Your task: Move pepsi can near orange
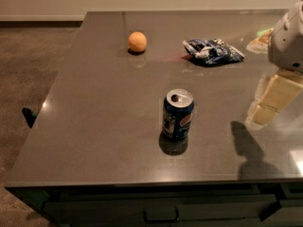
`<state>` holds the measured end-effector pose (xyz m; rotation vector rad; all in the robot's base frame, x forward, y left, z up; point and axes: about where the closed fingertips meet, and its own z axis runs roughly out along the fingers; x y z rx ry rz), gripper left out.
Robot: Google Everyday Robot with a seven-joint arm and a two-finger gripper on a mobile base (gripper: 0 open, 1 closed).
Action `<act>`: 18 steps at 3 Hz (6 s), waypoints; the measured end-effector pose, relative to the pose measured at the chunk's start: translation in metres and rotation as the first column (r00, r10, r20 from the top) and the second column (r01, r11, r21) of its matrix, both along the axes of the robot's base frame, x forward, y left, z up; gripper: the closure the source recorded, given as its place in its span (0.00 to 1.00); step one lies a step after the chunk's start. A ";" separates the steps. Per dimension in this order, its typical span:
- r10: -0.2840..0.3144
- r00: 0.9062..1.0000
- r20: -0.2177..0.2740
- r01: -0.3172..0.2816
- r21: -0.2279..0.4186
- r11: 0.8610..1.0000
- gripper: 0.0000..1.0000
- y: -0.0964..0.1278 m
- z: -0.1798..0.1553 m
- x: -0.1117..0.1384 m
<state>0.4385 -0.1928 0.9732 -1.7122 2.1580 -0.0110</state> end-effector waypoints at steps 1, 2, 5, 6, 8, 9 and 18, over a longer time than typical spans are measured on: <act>0.013 1.000 0.009 -0.014 0.073 0.997 0.00 0.031 -0.013 -0.001; 0.010 1.000 0.002 -0.010 0.122 0.992 0.00 0.058 -0.028 0.003; 0.016 0.999 -0.042 -0.004 0.265 0.964 0.00 0.114 -0.055 0.007; 0.021 0.999 -0.042 -0.008 0.299 0.954 0.00 0.130 -0.059 0.009; 0.002 0.999 -0.038 0.010 0.313 0.950 0.41 0.130 -0.064 0.018; -0.003 0.999 -0.034 0.014 0.316 0.949 0.65 0.125 -0.062 0.025; -0.286 0.958 0.035 0.245 0.422 0.873 1.00 0.165 0.014 0.135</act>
Offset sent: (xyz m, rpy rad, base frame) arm 0.0099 0.0890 -0.0507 0.1857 0.0168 -0.0009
